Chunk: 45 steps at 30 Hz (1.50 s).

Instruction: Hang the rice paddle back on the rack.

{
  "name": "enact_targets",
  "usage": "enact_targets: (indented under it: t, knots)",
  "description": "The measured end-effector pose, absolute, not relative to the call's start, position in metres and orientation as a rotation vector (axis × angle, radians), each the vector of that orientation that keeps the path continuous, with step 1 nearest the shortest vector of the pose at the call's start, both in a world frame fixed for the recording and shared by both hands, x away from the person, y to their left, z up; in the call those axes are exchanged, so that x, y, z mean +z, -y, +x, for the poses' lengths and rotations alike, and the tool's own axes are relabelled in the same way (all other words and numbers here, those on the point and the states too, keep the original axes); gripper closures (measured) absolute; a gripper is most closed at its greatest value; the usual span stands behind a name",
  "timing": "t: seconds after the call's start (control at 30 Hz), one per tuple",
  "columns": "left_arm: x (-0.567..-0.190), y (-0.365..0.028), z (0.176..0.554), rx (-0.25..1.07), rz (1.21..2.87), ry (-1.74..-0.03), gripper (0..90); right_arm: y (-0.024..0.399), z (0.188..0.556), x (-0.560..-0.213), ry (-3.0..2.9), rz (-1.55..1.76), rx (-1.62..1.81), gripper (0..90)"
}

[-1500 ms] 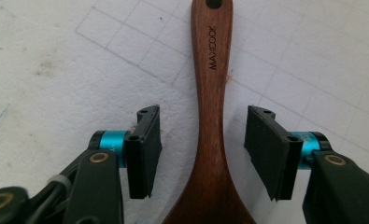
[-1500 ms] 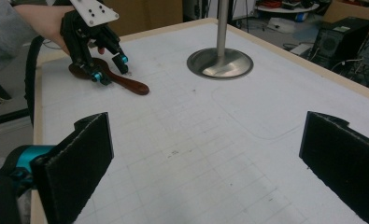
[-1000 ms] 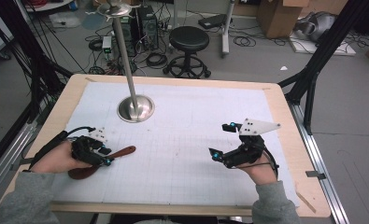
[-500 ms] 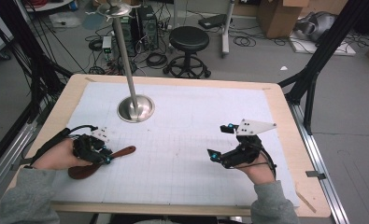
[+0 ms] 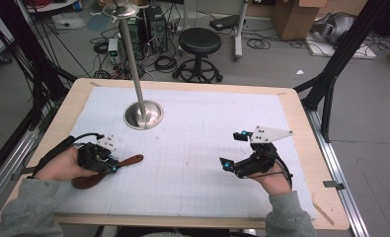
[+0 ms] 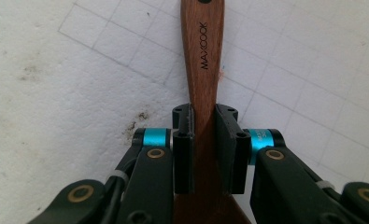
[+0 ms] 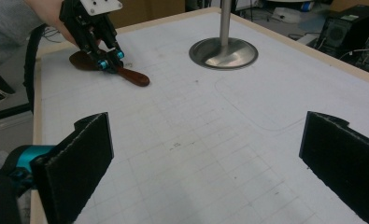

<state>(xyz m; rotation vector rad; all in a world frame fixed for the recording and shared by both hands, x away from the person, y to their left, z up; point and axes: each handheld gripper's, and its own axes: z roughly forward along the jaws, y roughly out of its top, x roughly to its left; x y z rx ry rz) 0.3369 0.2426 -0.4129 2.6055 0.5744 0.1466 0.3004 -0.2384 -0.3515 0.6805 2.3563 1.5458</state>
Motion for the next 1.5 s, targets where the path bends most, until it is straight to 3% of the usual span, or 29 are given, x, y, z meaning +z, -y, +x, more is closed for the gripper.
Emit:
enact_targets:
  t: [1.5]
  knots:
    - [-0.367,-0.274,0.320,0.362,2.335,-0.702,77.8,0.239,0.306,-0.349,-2.337,0.675,1.593,1.4]
